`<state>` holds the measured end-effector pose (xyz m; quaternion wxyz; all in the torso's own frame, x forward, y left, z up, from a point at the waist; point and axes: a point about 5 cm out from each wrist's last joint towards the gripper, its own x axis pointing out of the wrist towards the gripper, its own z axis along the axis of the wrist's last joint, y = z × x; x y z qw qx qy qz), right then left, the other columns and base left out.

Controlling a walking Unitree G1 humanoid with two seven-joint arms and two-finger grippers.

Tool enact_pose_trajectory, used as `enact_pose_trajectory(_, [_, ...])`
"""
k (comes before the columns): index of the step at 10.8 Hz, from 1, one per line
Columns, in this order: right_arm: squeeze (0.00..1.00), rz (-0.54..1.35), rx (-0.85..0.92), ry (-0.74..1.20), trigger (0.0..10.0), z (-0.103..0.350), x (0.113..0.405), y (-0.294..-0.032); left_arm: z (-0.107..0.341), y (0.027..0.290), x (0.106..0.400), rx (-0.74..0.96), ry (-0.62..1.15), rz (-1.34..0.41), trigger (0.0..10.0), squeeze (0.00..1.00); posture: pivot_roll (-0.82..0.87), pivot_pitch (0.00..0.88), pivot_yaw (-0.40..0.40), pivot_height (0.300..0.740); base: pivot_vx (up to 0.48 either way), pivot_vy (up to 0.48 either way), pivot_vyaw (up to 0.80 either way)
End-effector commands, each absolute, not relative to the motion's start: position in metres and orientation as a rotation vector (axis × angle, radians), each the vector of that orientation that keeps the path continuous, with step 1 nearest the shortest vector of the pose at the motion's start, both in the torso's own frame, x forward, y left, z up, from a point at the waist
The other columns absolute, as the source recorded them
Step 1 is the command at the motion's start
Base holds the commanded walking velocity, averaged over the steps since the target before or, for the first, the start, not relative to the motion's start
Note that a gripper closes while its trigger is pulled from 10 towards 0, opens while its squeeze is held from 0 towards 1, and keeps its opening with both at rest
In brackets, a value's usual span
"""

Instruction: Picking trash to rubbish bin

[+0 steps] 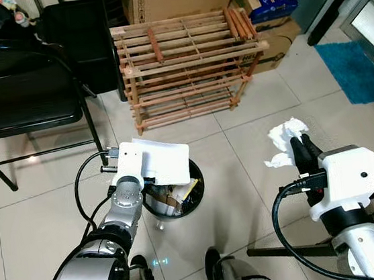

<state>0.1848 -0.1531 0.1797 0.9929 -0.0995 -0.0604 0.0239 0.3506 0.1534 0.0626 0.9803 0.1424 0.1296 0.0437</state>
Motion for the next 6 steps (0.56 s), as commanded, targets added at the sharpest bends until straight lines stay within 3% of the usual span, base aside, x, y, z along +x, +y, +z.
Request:
enact_pose_trajectory(1, [0.00, 0.017, -0.222, -0.110, 10.0, 0.1809, 0.1812, -0.1600, 0.0614, 0.1488, 0.3502, 0.291, 0.266, 0.090, 4.4, 0.46, -0.13, 0.328, -0.147, 0.740, 0.000, 0.000, 0.00])
enact_pose_trajectory(2, [0.00, 0.015, -0.223, -0.109, 10.0, 0.1810, 0.1808, -0.1606, 0.0627, 0.1501, 0.3510, 0.300, 0.260, 0.100, 7.8, 1.00, -0.13, 0.328, -0.147, 0.740, 0.000, 0.000, 0.00])
enact_pose_trajectory(3, [0.00, 0.013, -0.225, -0.109, 10.0, 0.1811, 0.1806, -0.1609, 0.0639, 0.1524, 0.3517, 0.304, 0.258, 0.114, 10.0, 1.00, -0.13, 0.328, -0.147, 0.740, 0.000, 0.000, 0.00])
enact_pose_trajectory(6, [0.00, 0.014, -0.225, -0.109, 10.0, 0.1816, 0.1810, -0.1608, 0.0661, 0.1534, 0.3529, 0.325, 0.247, 0.116, 10.0, 1.00, -0.14, 0.330, -0.150, 0.740, 0.000, 0.000, 0.00])
